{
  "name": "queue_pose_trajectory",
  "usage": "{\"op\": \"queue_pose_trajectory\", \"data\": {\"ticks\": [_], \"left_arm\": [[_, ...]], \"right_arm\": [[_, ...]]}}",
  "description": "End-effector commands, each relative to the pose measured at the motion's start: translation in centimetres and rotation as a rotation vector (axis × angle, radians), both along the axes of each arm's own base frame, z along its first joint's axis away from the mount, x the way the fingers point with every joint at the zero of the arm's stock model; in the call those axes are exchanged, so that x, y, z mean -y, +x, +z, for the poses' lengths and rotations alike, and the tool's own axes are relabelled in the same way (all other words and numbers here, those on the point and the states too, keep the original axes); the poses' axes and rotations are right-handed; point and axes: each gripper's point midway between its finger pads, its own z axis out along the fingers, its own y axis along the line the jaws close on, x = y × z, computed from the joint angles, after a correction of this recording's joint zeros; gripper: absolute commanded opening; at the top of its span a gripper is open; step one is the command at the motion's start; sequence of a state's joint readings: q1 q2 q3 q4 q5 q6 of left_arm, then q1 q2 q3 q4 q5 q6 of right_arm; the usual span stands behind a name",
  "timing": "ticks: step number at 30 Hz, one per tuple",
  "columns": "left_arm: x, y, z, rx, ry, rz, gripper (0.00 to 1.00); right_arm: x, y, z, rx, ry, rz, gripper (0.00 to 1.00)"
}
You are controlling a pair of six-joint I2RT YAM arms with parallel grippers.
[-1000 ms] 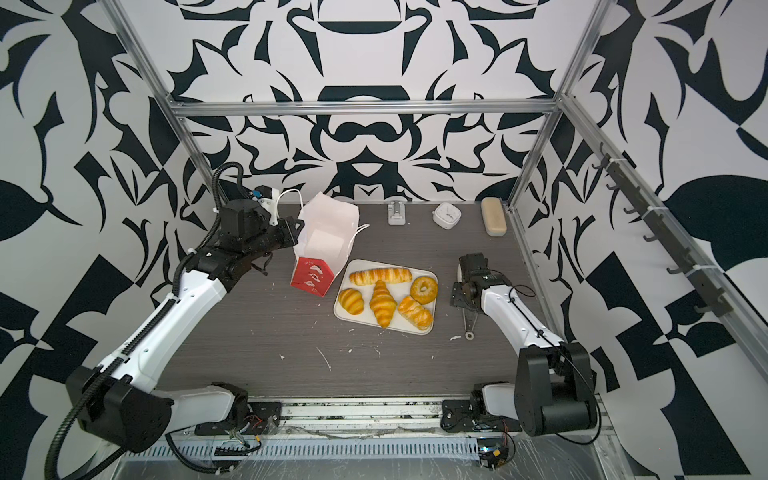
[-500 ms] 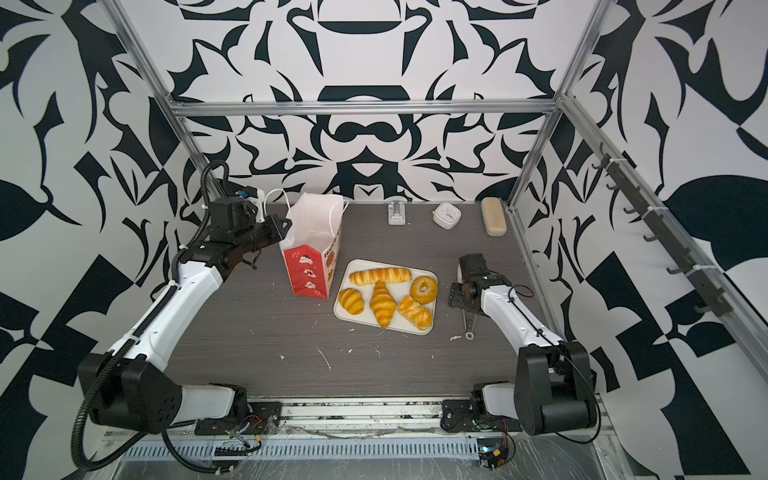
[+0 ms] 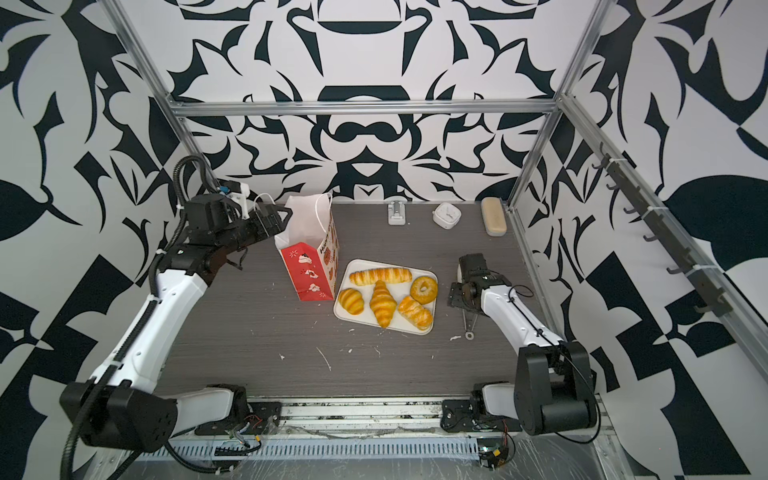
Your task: Take the fake bread out of the paper bag
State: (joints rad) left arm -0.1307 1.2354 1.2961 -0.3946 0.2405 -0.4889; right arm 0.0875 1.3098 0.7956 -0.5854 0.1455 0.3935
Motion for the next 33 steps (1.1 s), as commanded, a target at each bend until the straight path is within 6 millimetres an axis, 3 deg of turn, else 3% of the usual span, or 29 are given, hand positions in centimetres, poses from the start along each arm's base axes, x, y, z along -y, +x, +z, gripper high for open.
{"op": "queue_pose_trajectory", "data": {"ticks": [1,8,12,14,17,19,22,25,30,33], "left_arm": [[-1.5,-2.4,3.5,0.052,0.034,0.041,0.99],[-5.7,-9.5,8.6,0.158,0.163,0.203,0.99],[-9.4,-13.2,8.4,0.223,0.292,0.358,0.99],[-11.7,-13.9,6.3,0.259,0.406,0.455,0.99],[-15.1,-13.3,0.7,0.275,0.586,0.624,0.99],[-15.9,-12.7,-3.0,0.264,0.664,0.652,0.99],[-16.1,-12.3,-7.7,0.197,0.624,0.678,0.99],[-15.8,-11.6,-8.2,0.206,0.547,0.687,0.99],[-14.7,-8.3,-13.9,0.206,0.493,0.66,1.0],[-14.7,-6.2,-16.3,0.226,0.577,0.647,0.99]], "right_arm": [[0.2,0.8,1.3,0.05,-0.01,-0.006,0.82],[0.4,1.4,4.8,0.19,-0.021,0.001,0.82],[1.2,1.7,6.9,0.257,-0.074,0.007,0.82],[0.8,2.2,8.1,0.332,-0.057,0.03,0.83],[-0.9,3.0,9.8,0.477,0.02,0.09,0.92],[-1.6,3.3,10.9,0.552,0.047,0.12,0.98],[-1.9,3.3,11.9,0.609,0.052,0.144,0.98],[-2.2,3.4,12.0,0.635,0.064,0.152,0.97],[-2.7,3.8,11.1,0.656,0.072,0.173,0.97],[-3.2,3.9,10.7,0.652,0.071,0.194,0.96]]}}
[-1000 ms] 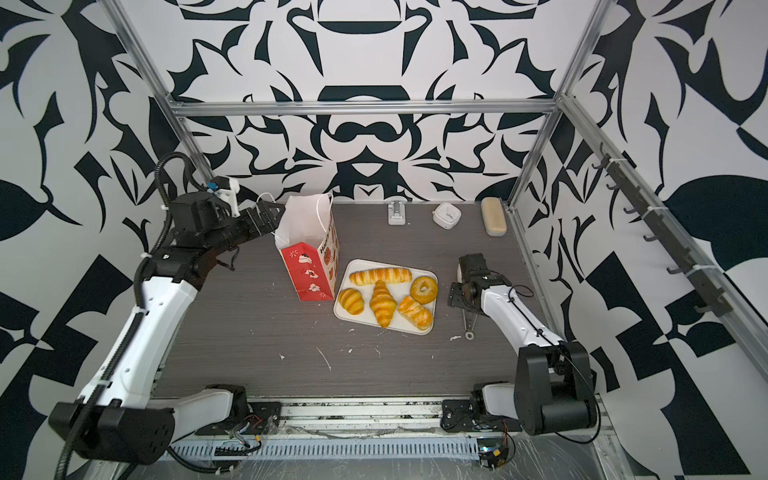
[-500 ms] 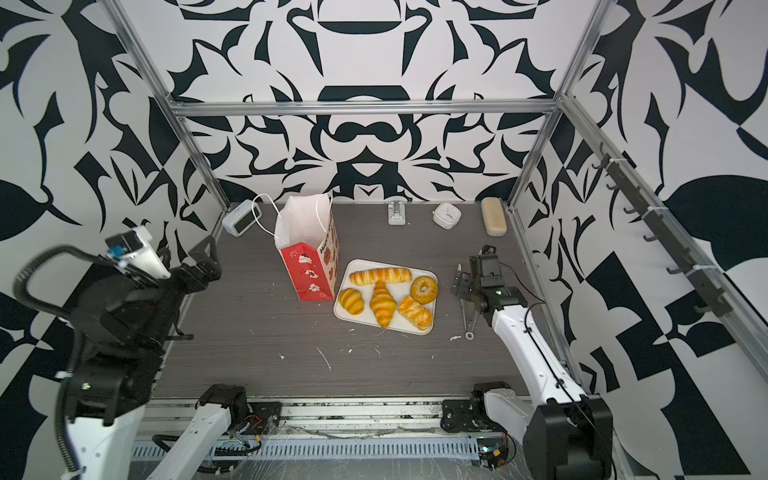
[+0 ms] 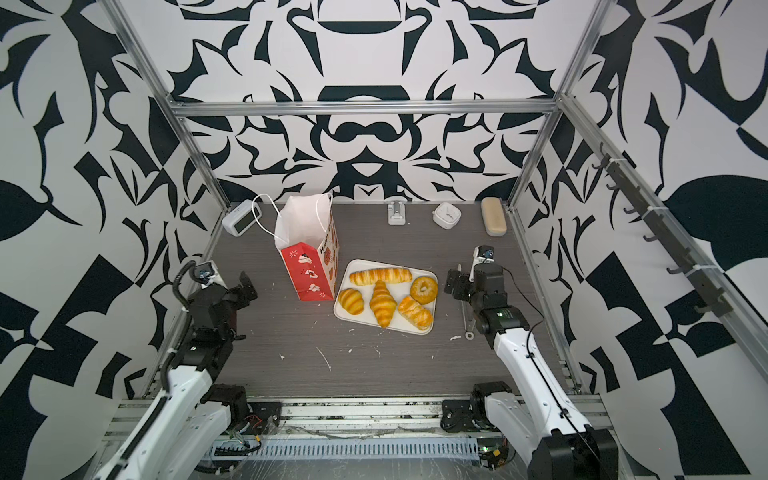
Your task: Take the fake bread out of the paper bag
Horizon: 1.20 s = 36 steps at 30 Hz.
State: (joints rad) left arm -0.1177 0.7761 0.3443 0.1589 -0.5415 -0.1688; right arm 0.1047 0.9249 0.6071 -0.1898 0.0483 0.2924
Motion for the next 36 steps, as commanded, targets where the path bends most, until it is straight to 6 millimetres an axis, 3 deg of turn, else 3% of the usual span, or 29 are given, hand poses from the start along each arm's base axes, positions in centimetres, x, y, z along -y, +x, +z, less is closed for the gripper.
{"op": "queue_pose_trajectory", "data": {"ticks": [1,4,7,10,12,14,18,26,32,36], "left_arm": [[0.2,2.7,-0.2,0.09,0.048,-0.02,0.99],[0.0,4.5,-3.1,0.081,0.034,-0.047,0.99],[0.0,6.1,-3.9,0.156,0.017,-0.096,0.99],[0.3,7.7,-7.1,0.05,-0.025,-0.14,0.99],[0.4,8.6,-7.1,0.095,0.013,-0.158,0.99],[-0.1,8.3,-7.8,0.001,-0.043,-0.116,0.99],[-0.6,8.9,-7.6,0.024,-0.026,-0.104,0.99],[-0.8,8.9,-7.8,0.007,-0.034,-0.09,0.99],[-0.9,8.9,-7.7,0.017,-0.029,-0.083,0.99],[-0.9,8.9,-7.7,0.018,-0.03,-0.084,0.99]], "right_arm": [[-0.8,0.9,1.6,0.081,-0.006,0.038,0.96],[-0.4,0.8,1.8,0.1,-0.032,0.022,0.95],[0.7,0.7,1.8,0.122,-0.075,-0.031,0.94],[2.9,0.5,1.5,0.129,-0.159,-0.134,0.93],[4.2,0.3,1.4,0.145,-0.217,-0.191,0.93],[5.2,0.3,1.2,0.177,-0.259,-0.238,0.92],[6.1,1.3,0.7,0.239,-0.305,-0.291,0.92],[4.9,6.0,-3.5,0.211,-0.363,-0.215,0.92],[4.5,6.3,-7.2,0.235,-0.374,-0.192,0.92],[4.2,6.5,-7.8,0.225,-0.365,-0.185,0.95]]}}
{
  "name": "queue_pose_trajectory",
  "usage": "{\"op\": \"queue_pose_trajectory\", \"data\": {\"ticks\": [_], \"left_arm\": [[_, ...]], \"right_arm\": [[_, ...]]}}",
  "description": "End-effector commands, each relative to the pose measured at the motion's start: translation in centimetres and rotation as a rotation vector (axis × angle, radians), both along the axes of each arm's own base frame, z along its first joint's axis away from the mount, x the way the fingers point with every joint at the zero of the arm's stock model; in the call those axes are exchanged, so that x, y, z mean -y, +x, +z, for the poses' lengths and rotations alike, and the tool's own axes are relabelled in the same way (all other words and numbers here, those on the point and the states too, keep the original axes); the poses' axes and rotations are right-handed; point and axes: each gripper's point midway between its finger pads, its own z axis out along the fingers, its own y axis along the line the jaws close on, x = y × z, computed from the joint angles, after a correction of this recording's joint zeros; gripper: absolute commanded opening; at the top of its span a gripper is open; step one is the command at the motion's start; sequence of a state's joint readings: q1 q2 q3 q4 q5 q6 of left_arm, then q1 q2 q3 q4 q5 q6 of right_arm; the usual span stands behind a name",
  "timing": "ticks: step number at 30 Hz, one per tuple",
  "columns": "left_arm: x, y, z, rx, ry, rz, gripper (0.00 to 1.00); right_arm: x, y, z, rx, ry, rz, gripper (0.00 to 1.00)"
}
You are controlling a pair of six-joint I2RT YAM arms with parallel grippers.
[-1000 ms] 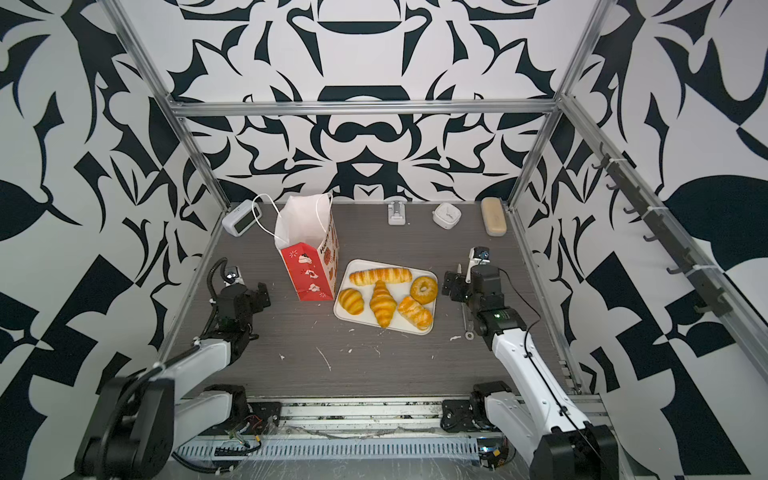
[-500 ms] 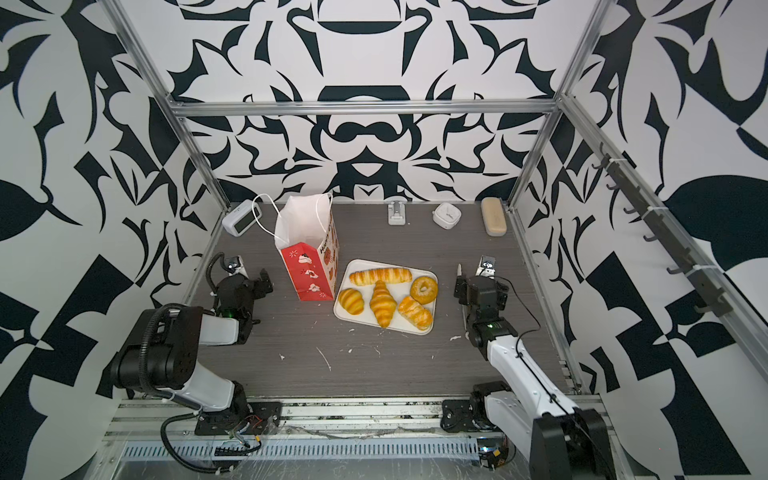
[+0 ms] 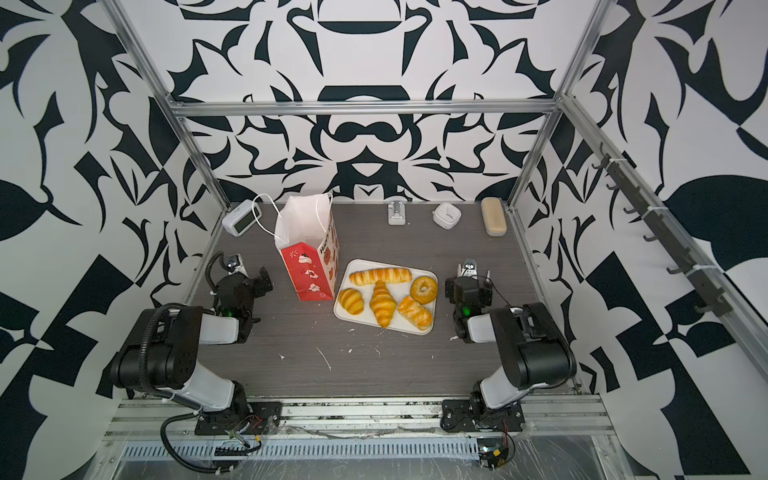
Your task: Take the fake bread out of the paper bag
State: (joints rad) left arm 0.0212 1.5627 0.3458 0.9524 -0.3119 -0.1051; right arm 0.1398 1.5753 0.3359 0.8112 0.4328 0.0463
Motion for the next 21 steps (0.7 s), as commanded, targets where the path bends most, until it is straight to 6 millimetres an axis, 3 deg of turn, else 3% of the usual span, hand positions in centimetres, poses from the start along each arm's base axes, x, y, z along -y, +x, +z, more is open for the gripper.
{"op": "queue_pose_trajectory", "data": {"ticks": [1,6,18,20,21], "left_arm": [[-0.24,0.37,0.75,0.031,-0.009,0.014,0.99],[-0.3,0.37,0.73,0.031,-0.009,0.014,0.99],[-0.2,0.59,0.51,0.019,-0.015,0.01,0.99],[-0.25,0.43,0.61,0.025,-0.012,0.013,0.99],[-0.28,0.44,0.73,0.03,-0.011,0.014,0.99]], "right_arm": [[-0.35,1.59,3.64,0.158,0.015,0.008,0.96],[-0.28,1.57,3.62,0.156,0.008,0.006,0.9],[-0.27,1.59,3.67,0.161,0.007,0.006,0.89],[-0.27,1.59,3.66,0.161,0.008,0.005,1.0],[-0.26,1.6,3.7,0.162,0.008,0.005,1.0]]}}
